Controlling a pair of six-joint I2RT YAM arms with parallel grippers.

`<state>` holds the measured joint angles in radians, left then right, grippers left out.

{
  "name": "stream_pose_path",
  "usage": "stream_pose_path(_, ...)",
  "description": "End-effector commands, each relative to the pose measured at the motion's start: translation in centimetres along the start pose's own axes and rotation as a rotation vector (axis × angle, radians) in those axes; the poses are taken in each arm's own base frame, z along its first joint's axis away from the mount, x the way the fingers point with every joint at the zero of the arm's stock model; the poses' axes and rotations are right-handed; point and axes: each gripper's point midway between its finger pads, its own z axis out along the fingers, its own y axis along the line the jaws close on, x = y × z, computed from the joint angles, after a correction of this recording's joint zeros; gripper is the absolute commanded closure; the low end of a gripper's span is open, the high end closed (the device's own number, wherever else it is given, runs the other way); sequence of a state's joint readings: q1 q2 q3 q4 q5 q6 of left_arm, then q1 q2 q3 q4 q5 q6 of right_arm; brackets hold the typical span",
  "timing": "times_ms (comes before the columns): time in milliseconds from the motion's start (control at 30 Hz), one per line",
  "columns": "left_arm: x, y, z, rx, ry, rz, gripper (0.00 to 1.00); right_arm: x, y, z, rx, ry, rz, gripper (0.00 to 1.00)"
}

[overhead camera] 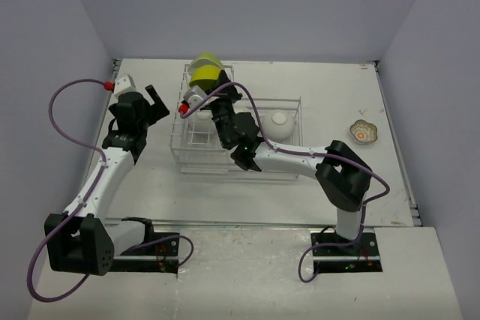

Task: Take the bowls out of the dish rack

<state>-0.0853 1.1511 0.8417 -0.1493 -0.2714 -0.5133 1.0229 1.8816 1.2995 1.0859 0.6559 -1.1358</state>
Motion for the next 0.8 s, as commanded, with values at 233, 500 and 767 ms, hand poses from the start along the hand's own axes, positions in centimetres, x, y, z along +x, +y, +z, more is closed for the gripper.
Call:
stream_pose_path(233, -2.9, 0.6, -0.8, -0.065, -0.055, -0.009, 0.01, -5.1, -6.6, 1.9, 0.098, -0.077, 0.117, 1.0)
stream_pose_path(500, -4.5, 2.3, -2.6, -0.152, -0.105, -0.017, 0.0, -4.4, -11.7, 2.3, 0.206, 0.0, 0.12, 1.0)
stream_pose_path(767, -7.3, 3.4, -6.0, -0.211, -0.168, -0.041, 0.0, 4.6, -20.9, 0.6, 0.187, 0.363, 0.347, 1.0)
